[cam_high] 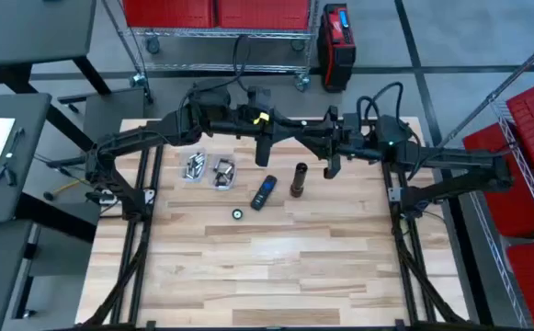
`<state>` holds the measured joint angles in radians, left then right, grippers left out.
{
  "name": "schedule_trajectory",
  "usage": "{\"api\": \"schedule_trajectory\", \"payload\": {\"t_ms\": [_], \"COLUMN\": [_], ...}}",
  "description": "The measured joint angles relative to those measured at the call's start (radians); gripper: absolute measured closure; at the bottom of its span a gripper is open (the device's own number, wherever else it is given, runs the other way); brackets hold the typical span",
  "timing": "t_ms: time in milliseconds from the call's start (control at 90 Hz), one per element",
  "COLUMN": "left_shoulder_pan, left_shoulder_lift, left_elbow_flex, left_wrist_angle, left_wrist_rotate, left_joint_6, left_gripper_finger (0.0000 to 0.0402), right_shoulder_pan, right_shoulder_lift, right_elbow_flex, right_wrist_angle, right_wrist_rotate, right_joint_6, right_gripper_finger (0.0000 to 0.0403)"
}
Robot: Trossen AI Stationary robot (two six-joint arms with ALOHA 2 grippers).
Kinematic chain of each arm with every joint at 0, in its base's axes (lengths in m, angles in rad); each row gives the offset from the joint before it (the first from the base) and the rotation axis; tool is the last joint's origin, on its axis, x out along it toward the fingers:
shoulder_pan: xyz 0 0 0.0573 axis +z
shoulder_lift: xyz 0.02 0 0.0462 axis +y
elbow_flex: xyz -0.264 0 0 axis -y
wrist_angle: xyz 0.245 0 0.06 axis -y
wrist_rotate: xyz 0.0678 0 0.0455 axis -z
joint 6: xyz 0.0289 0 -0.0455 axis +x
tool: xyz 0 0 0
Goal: Insert battery
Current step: Insert the silver battery into the flashlight battery compartment
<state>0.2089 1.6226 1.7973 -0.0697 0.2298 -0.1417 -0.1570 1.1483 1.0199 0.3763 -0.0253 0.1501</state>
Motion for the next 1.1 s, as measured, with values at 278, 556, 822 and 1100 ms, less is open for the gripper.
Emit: {"api": "schedule_trajectory", "payload": {"t_ms": [278, 556, 822, 1100], "left_shoulder_pan": [0.000, 0.000, 0.001, 0.001], "left_shoulder_lift": [0.000, 0.000, -0.001, -0.001], "left_elbow_flex": [0.000, 0.000, 0.000, 0.000], "left_wrist_angle": [-0.003, -0.028, -0.031, -0.029], "left_wrist_rotate": [0.000, 0.000, -0.002, -0.004], "left_joint_6": [-0.002, -0.011, -0.009, -0.010], "left_gripper_finger": [0.0385, 0.0385, 0.0385, 0.0384], "right_shoulder_pan": [0.013, 0.002, 0.002, -0.003], "right_shoulder_lift": [0.035, 0.006, -0.002, -0.001], "right_elbow_flex": [0.000, 0.000, 0.000, 0.000], "right_wrist_angle": [0.020, 0.025, -0.026, -0.029], "right_wrist_rotate": [-0.008, -0.008, -0.007, -0.008], "right_joint_6": [-0.001, -0.070, -0.097, -0.097], "right_gripper_finger": [0.0264, 0.0263, 0.0372, 0.0374]}}
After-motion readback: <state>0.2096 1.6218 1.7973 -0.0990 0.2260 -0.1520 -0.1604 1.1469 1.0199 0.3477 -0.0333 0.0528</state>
